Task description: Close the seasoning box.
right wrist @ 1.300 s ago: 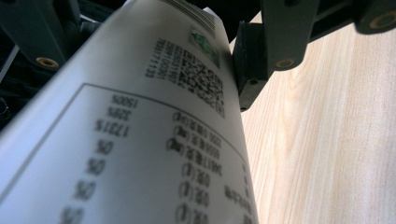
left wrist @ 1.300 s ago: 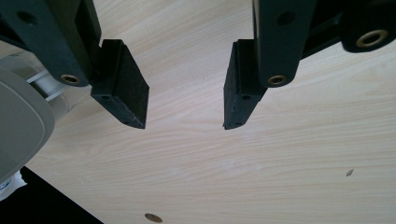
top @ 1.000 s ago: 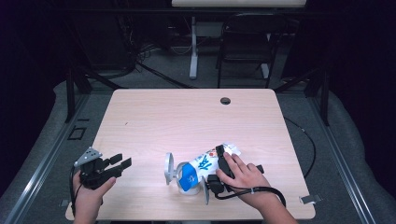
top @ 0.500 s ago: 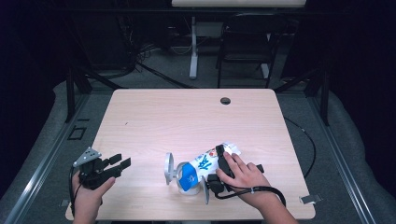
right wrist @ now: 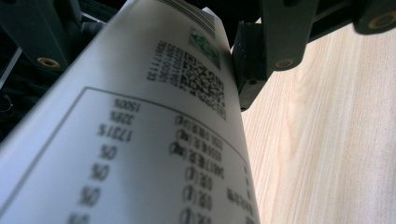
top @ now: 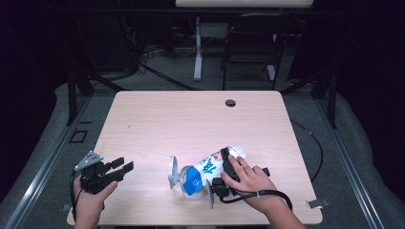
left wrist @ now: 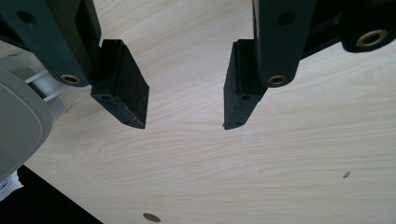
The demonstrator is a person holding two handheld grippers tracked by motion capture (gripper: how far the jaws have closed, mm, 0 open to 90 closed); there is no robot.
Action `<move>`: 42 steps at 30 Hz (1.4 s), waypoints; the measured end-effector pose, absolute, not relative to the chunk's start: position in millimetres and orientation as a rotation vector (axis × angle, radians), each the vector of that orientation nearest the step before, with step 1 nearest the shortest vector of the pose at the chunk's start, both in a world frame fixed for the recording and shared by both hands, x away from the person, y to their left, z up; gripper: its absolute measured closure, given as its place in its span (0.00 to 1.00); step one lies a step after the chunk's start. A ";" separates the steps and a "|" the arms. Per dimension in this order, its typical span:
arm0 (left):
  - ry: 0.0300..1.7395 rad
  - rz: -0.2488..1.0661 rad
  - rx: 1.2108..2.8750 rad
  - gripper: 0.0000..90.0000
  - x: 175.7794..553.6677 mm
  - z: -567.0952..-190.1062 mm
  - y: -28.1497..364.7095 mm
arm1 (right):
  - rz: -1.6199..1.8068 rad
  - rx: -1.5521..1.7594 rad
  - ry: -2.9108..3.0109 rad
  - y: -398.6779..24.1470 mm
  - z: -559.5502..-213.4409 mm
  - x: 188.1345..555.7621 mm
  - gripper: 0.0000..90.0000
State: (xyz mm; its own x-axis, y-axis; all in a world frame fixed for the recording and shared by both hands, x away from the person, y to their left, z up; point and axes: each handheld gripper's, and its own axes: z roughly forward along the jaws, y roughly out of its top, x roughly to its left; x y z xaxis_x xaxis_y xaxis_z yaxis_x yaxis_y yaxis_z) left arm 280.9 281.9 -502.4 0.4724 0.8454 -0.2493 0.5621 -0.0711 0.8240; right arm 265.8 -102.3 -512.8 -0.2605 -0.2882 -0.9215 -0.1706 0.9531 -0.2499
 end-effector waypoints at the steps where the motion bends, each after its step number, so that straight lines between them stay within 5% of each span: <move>1: 1.203 0.366 1.754 0.57 280.9 -502.4 282.1 | -0.115 -0.337 1.845 -102.3 -512.8 265.9 0.47; 42: 1.204 0.366 1.754 0.56 280.3 -502.2 282.9 | -0.123 -0.351 1.840 -102.0 -512.5 266.2 0.47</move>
